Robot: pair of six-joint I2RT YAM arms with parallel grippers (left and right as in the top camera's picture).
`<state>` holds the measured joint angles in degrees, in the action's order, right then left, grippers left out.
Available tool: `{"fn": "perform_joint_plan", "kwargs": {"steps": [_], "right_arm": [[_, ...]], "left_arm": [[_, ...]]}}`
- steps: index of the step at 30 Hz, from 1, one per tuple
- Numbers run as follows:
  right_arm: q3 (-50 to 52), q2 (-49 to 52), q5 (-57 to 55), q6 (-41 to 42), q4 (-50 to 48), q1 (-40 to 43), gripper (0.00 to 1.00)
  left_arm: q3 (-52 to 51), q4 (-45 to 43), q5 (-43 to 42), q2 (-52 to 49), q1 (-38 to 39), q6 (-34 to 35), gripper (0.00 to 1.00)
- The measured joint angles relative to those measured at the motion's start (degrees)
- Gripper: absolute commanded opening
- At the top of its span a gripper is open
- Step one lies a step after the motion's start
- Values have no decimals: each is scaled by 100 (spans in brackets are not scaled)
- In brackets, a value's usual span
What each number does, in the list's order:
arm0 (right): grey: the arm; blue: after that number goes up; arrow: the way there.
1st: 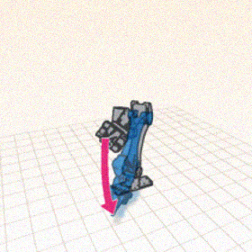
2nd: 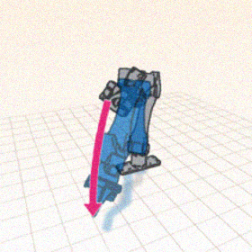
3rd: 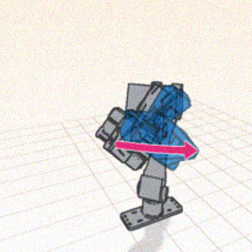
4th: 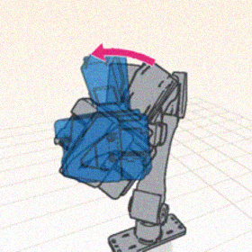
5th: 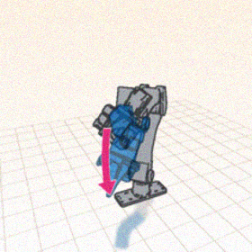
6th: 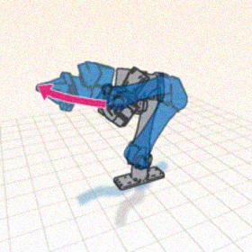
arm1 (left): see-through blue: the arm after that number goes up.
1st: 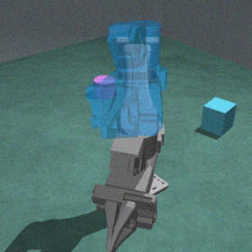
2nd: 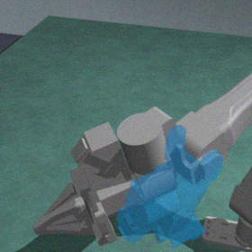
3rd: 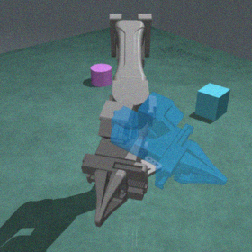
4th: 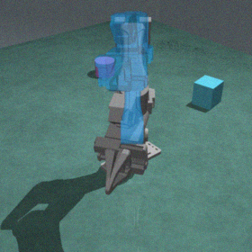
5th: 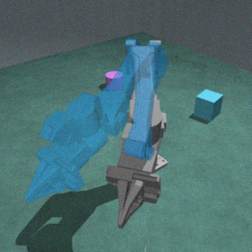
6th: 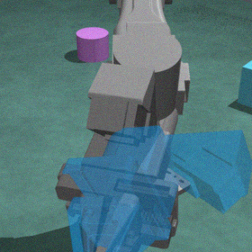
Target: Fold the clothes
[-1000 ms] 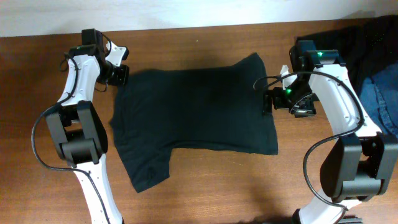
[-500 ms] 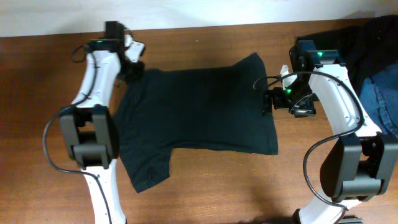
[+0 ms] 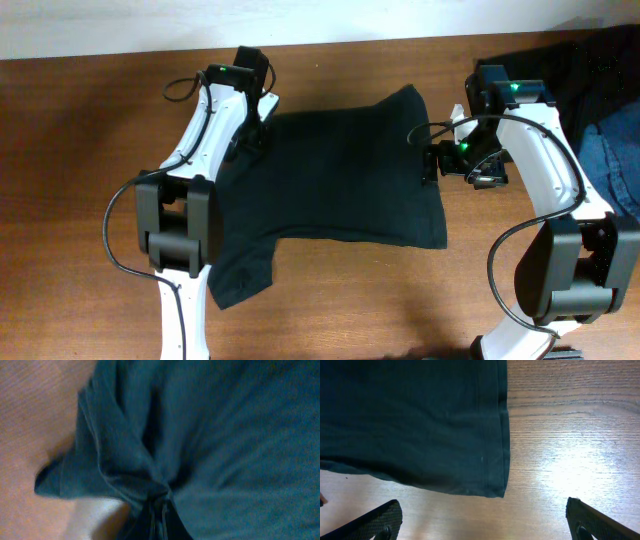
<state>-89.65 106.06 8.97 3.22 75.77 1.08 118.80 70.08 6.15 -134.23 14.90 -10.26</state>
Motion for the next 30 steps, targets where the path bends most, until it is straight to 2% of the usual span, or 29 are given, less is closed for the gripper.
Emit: {"fn": "perform_joint_plan", "kwargs": {"steps": [10,12,15,17,18,26,30], "right_arm": [[0,0,0,-4,0,0,98],[0,0,0,0,0,0,99],[0,0,0,0,0,0,99],[0,0,0,0,0,0,99],[0,0,0,-2,0,0,99],[0,0,0,0,-2,0,98],[0,0,2,2,0,0,99]], "left_arm": [[0,402,-22,0,605,293,1],[0,428,-33,0,758,304,12],[0,573,-72,0,887,350,45],[0,675,-140,0,911,389,64],[0,708,-186,0,909,380,68],[-2,662,-461,11,892,527,68],[-2,662,-155,157,817,1099,68]]}}
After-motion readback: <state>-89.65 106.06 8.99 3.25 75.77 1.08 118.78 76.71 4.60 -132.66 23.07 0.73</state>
